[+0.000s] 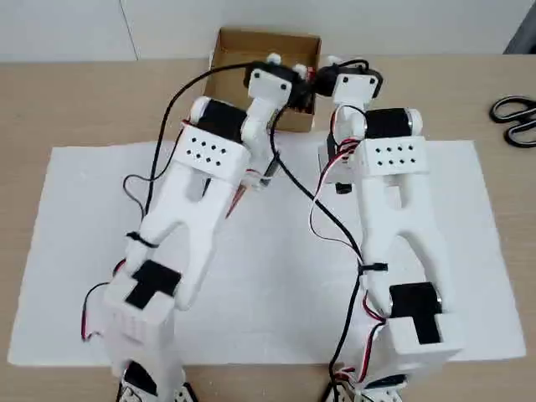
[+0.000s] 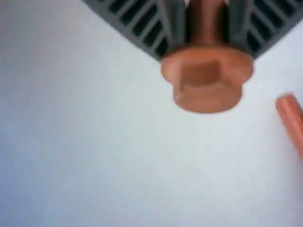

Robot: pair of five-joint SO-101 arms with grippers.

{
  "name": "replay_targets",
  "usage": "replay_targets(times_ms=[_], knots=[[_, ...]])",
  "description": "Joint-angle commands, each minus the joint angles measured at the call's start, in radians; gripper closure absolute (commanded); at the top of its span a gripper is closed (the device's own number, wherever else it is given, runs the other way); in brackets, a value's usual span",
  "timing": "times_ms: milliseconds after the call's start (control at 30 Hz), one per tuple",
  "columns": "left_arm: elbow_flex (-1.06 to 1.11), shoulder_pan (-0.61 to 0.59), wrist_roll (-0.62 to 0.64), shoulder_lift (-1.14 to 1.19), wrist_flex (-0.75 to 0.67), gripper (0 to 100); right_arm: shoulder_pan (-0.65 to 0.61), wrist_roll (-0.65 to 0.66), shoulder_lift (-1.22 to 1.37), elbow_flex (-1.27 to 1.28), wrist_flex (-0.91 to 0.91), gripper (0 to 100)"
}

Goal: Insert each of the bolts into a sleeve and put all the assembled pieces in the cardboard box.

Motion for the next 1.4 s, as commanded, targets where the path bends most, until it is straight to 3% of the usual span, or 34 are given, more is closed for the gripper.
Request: replay_targets(times_ms=[0, 333, 633, 833, 1067, 1200, 1367], knots=[[0.194, -0.011, 0.009, -0.14, 0.018, 100, 0.001, -0.003, -0.045, -0.012, -0.01, 99.5], [0.371, -0.031, 0.006, -0.075, -0.023, 100, -0.002, -0.008, -0.045, -0.012, -0.004, 99.5], [0.369, -0.212, 0.092, 0.029, -0.169, 100, -0.001, -0.008, -0.047, -0.012, -0.002, 99.5], [0.369, -0.35, 0.092, 0.02, -0.17, 100, -0.002, -0.006, -0.047, -0.012, -0.01, 99.5], [0.346, -0.37, 0.04, -0.334, 0.018, 100, -0.002, -0.003, -0.047, -0.012, -0.018, 99.5], [0.414, -0.377, 0.034, -0.508, 0.02, 100, -0.004, -0.006, -0.045, -0.012, -0.03, 99.5], [0.579, -0.377, 0.028, -0.542, 0.014, 100, -0.008, -0.008, -0.045, -0.012, -0.031, 99.5]])
